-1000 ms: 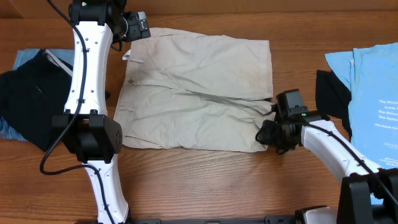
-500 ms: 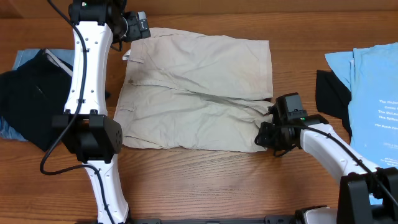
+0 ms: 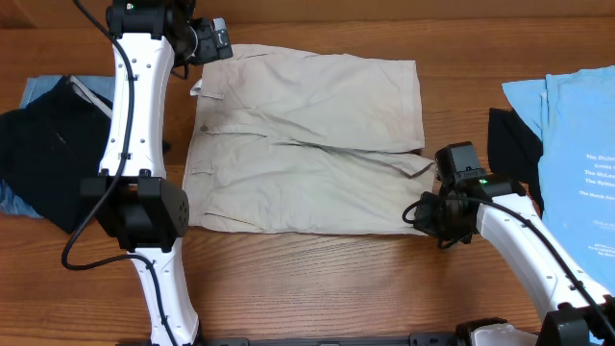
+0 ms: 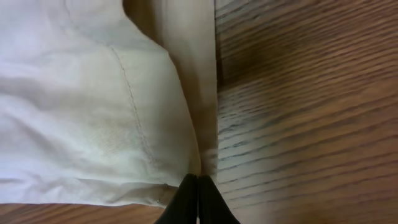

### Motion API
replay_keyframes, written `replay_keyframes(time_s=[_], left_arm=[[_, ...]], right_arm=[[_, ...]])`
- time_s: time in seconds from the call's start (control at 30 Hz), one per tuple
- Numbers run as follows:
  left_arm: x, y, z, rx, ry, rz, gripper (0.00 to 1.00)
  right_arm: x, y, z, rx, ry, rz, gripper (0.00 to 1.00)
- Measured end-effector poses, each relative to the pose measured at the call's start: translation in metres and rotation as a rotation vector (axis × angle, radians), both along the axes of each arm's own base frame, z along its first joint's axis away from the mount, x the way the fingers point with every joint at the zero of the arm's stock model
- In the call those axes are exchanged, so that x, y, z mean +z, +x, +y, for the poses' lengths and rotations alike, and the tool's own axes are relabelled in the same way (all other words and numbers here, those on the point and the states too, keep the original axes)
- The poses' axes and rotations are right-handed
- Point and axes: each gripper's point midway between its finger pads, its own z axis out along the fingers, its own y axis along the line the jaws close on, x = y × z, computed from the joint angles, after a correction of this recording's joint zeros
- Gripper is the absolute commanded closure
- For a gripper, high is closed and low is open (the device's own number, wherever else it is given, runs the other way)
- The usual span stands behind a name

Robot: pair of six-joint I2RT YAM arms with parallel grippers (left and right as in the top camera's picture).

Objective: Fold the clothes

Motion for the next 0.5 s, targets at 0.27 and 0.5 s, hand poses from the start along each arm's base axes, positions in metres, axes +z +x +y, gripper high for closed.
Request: replay_keyframes(time_s=[0.27,0.5], left_arm=[[0.000,0.000,0.000,0.000,0.000,0.000,0.00],[0.000,0.000,0.000,0.000,0.000,0.000,0.00]], right_arm=[[-0.004,-0.002,-0.009,-0.029,-0.049,0.005,0.69],[0.045,0.062,-0.003,-0.001,-0.037,-0.221,0.96]])
